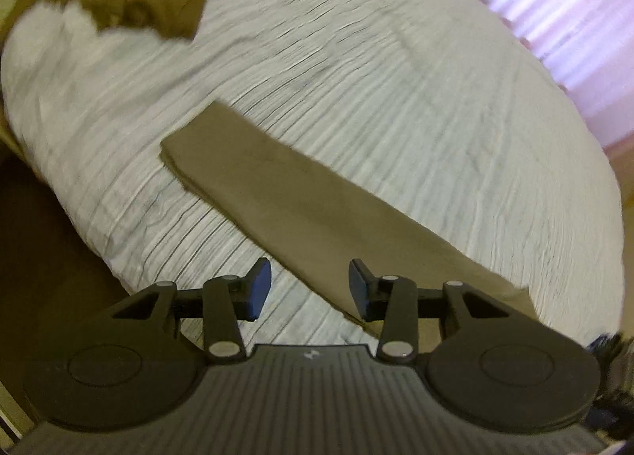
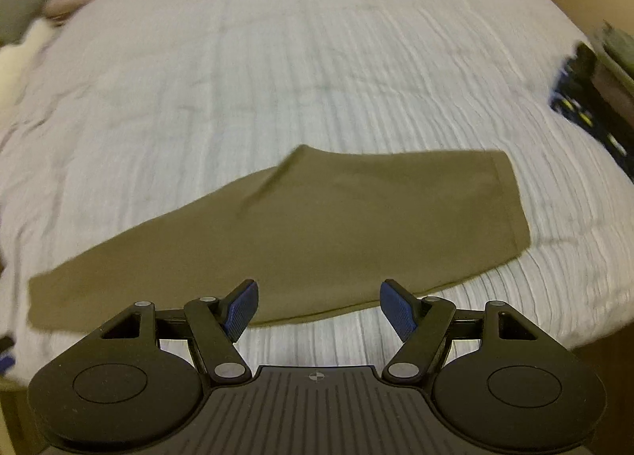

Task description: Fold clothes

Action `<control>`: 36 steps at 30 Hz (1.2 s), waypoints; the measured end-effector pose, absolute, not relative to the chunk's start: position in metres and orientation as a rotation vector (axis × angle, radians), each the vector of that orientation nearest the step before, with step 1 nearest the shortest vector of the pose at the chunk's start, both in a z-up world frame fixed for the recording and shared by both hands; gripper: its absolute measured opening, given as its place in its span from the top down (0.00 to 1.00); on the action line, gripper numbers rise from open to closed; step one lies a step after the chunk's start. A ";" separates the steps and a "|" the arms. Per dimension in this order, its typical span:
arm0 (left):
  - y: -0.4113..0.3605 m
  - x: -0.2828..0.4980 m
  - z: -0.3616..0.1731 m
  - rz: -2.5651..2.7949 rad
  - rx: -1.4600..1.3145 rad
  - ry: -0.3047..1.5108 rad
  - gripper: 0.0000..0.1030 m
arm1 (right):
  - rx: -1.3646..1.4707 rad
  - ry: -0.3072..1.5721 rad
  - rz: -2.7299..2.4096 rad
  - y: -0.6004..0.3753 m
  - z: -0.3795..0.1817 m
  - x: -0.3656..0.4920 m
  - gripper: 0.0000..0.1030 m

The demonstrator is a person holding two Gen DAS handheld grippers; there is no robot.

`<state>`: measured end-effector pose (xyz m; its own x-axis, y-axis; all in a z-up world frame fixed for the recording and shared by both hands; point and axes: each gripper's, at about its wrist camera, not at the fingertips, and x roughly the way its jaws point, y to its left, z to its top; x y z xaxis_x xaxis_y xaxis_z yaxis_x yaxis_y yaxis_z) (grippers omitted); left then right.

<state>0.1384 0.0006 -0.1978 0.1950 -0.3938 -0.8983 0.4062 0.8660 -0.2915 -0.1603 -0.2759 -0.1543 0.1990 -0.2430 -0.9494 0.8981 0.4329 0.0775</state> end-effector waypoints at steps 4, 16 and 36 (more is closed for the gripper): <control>0.015 0.180 -0.229 -0.517 -0.056 1.334 0.63 | 0.821 1.101 -1.015 -0.290 -0.178 -0.151 0.31; 0.061 0.242 -0.340 -0.277 -0.507 1.376 0.63 | 1.016 1.076 -1.138 -0.277 -0.256 -0.151 0.31; 0.060 0.222 -0.350 -0.371 -0.688 1.066 0.96 | 1.066 0.932 -1.170 -0.286 -0.297 -0.223 0.31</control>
